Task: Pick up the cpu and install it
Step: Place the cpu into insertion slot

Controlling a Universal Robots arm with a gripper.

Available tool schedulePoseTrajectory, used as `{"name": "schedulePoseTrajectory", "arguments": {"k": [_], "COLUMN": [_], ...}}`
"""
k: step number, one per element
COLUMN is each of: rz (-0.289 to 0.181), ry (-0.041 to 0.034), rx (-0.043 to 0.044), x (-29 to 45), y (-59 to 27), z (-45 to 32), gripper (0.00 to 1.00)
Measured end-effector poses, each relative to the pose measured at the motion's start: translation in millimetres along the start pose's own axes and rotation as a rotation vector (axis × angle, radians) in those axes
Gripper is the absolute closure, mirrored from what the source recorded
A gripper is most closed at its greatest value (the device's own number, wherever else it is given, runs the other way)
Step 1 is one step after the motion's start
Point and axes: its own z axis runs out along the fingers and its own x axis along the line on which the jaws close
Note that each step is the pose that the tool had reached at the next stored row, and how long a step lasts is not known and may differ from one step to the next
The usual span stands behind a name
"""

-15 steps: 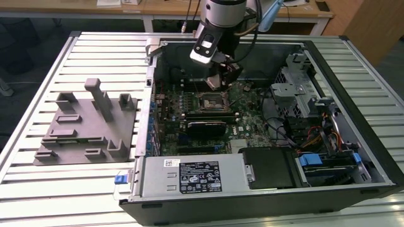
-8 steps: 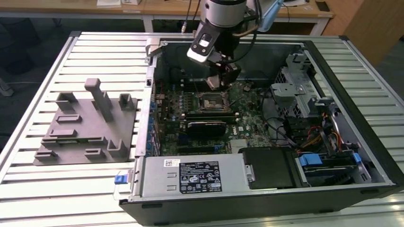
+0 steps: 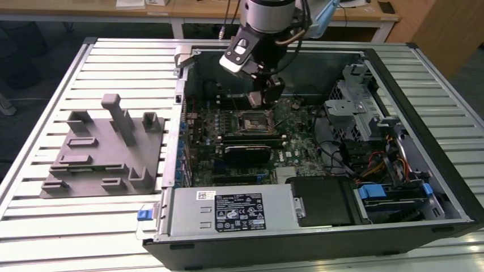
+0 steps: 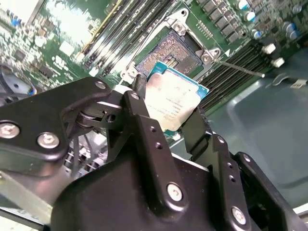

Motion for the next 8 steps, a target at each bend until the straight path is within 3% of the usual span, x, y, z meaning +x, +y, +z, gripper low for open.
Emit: {"name": "schedulePoseTrajectory", "arguments": {"k": [8], "rz": [0.134], "ry": [-0.0066], "rx": [-0.0014], "x": [-0.1], "y": [-0.3], "z": [5.1], "gripper": [0.46]}}
